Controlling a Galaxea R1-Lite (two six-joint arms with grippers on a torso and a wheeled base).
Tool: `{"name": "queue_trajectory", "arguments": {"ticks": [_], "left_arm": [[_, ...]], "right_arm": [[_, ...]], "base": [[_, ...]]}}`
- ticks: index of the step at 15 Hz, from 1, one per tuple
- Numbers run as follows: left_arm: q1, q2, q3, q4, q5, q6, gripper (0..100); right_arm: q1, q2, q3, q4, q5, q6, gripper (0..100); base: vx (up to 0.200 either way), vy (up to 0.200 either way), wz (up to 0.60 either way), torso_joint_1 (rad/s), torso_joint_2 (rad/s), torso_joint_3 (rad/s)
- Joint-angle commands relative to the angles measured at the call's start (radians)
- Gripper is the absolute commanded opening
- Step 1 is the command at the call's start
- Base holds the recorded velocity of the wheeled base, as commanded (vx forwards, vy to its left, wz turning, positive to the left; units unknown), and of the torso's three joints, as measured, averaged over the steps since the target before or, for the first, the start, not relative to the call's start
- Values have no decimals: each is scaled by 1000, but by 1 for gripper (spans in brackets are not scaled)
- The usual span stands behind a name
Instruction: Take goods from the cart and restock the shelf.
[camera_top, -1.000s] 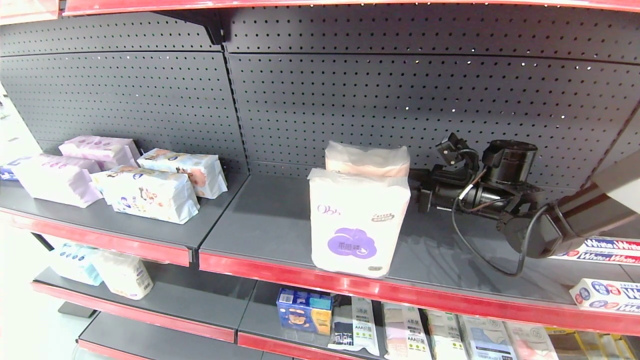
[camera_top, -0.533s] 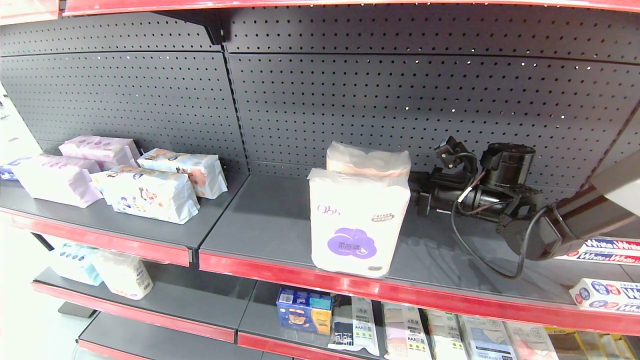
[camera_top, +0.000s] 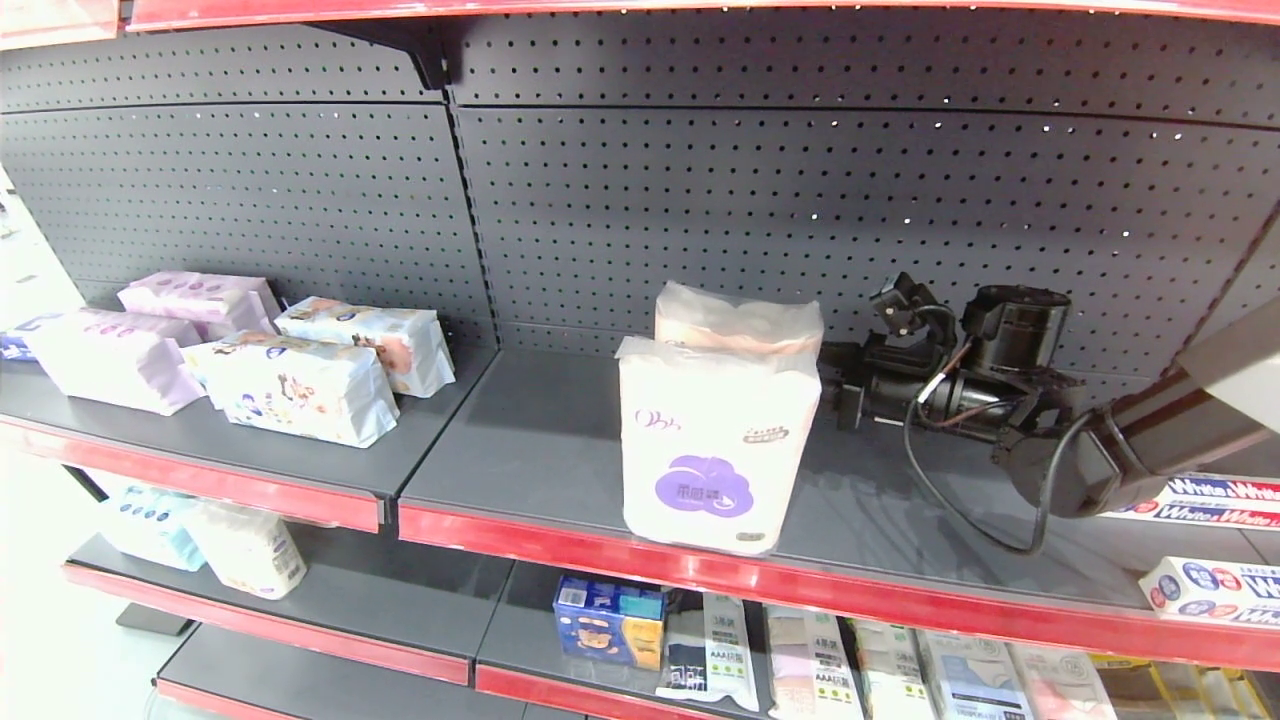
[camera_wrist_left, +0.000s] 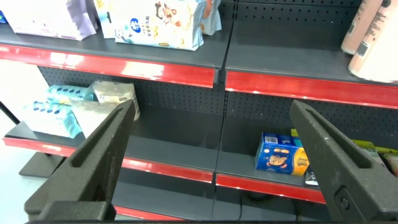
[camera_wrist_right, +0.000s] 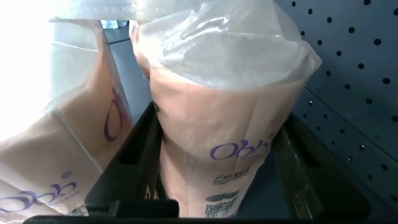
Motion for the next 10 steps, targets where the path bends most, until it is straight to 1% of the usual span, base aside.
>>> {"name": "queue_trajectory", "arguments": {"ticks": [1,3,10], "left_arm": [[0,2,0,0,0,1,100],[0,2,0,0,2,0,100],[0,2,0,0,0,0,100]], "right_arm": [[-9,4,-2,-1,14,-1,0],[-17,4,-2,-1,37,-1,0],[-9,11,-12,-1,45,-21,0]], "base": [[0,0,0,0,0,0],[0,0,0,0,0,0],[0,0,0,0,0,0]]}}
